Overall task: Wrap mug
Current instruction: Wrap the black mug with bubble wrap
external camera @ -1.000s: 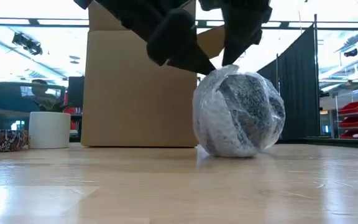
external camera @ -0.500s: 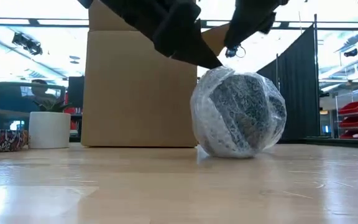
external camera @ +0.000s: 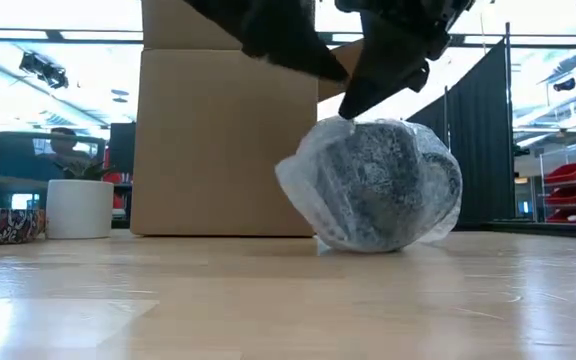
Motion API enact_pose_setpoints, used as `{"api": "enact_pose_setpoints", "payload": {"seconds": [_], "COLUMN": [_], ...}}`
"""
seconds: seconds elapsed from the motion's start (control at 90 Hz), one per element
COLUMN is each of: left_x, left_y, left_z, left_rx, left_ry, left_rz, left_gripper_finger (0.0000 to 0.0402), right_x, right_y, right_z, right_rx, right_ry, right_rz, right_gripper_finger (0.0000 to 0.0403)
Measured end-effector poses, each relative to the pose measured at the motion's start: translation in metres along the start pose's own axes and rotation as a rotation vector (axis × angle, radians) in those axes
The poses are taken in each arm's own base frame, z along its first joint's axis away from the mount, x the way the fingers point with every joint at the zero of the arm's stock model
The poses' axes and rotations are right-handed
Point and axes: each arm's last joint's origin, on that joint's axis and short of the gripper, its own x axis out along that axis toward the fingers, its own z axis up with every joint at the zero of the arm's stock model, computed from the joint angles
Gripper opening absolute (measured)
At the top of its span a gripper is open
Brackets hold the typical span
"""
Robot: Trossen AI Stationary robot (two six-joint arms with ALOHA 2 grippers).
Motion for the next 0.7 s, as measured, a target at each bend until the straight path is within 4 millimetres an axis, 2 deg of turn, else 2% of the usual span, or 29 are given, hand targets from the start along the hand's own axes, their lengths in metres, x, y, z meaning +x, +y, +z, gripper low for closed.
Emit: {"api": "enact_pose_setpoints", "payload": {"seconds": [0.222, 0.389, 0.544, 0.7], "left_x": [-0.045, -0.073, -0.086, -0.088], "left_y": [0.031, 0.041, 0.043, 0.040], "left_z": [0.016, 0.018, 0.020, 0.020], "left_rx": [-0.008, 0.023, 0.026, 0.034], "left_ry": [-0.010, 0.004, -0.004, -0.004], "left_rz": [0.071, 0.042, 0.026, 0.017], "left_gripper_finger": [0.0172, 0.0172, 0.0172, 0.0172], "right_x": [-0.004, 0.002, 0.012, 0.025], "right_y": [-0.003, -0.014, -0.029, -0.042], "right_z": [0.006, 0.009, 0.005, -0.006], "right_rx": [-0.035, -0.058, -0.029, 0.020], "right_ry": [-0.042, -0.023, 0.021, 0.078], "right_rz": [-0.019, -0.053, -0.070, -0.031], "right_gripper_finger": [0.0000, 0.0000, 0.0000, 0.0000]}}
